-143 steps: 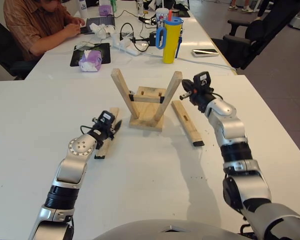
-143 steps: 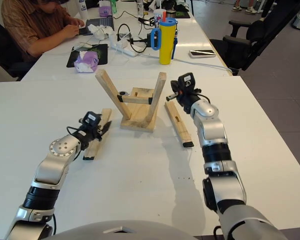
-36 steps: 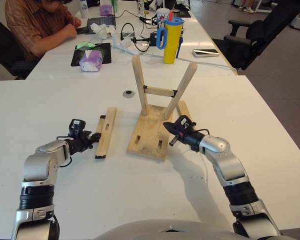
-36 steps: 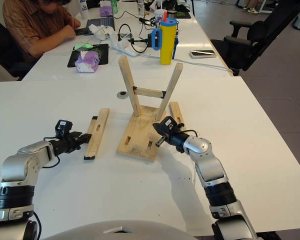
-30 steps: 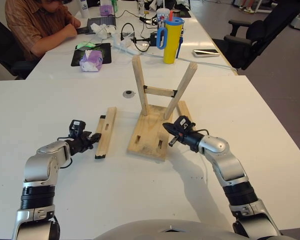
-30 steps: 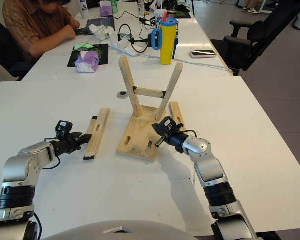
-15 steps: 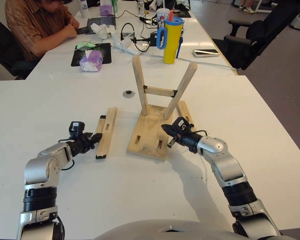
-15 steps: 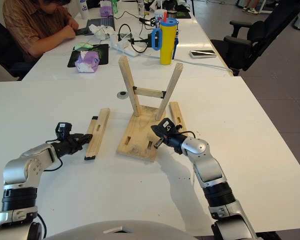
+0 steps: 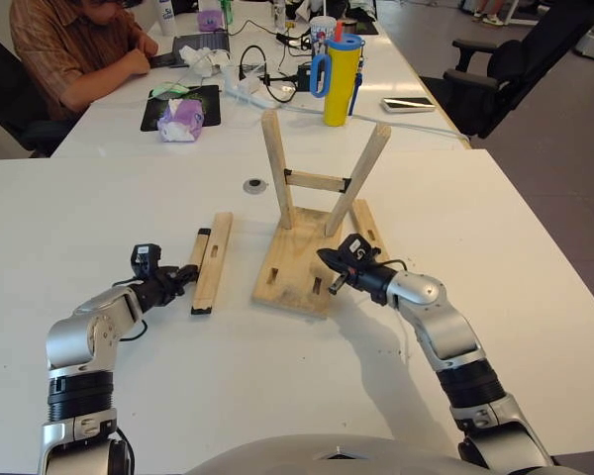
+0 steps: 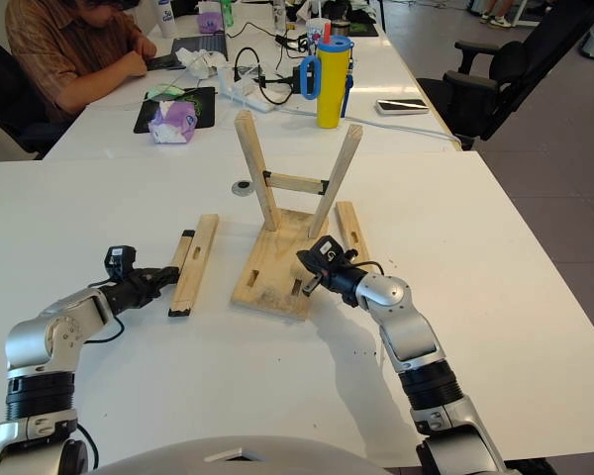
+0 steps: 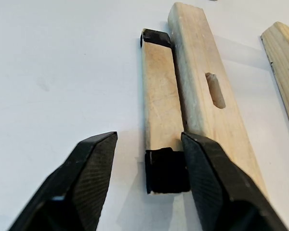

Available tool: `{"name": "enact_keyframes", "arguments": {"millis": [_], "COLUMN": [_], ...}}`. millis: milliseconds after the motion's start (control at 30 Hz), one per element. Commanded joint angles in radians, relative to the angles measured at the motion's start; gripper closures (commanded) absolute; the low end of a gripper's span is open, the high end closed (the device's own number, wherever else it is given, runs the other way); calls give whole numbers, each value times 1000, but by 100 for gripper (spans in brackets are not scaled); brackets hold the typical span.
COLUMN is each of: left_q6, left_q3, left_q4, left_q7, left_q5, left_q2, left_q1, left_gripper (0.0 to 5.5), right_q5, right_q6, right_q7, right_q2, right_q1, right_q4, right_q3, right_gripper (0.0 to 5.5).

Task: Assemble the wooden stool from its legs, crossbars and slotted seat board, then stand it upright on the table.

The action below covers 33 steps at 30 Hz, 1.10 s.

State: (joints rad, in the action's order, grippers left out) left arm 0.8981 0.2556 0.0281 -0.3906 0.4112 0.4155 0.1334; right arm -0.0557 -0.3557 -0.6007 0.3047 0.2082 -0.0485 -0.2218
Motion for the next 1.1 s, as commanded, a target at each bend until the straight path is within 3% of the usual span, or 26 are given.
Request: {"name": "enact_keyframes", "arguments": {"millis": [33,633,900,1100], "left_q6": [12,-80,-260,-472], "left_q3": [-10,-118,-216,-234], "left_q4": [13,-99,-252,-296], "left_q7": [2,26,-6,19], "left_q5": [1,-92,-216,-302], "left_q2": [2,-17,38,69], "left_q1": [-13,3,-14,12], "left_gripper": [301,301,417,418], "right_q5": [4,2,30,-38], "right_q6": [-2,-20,-86,-56], "right_q7": [4,58,95,86], "right_q2": [2,-39,-49,-88], "right_q1": [9,44,63,70], "right_q4": [12,3,-19,-22], "right_q3": [-4,9,-19,26], "right_gripper": [550,550,550,550]}}
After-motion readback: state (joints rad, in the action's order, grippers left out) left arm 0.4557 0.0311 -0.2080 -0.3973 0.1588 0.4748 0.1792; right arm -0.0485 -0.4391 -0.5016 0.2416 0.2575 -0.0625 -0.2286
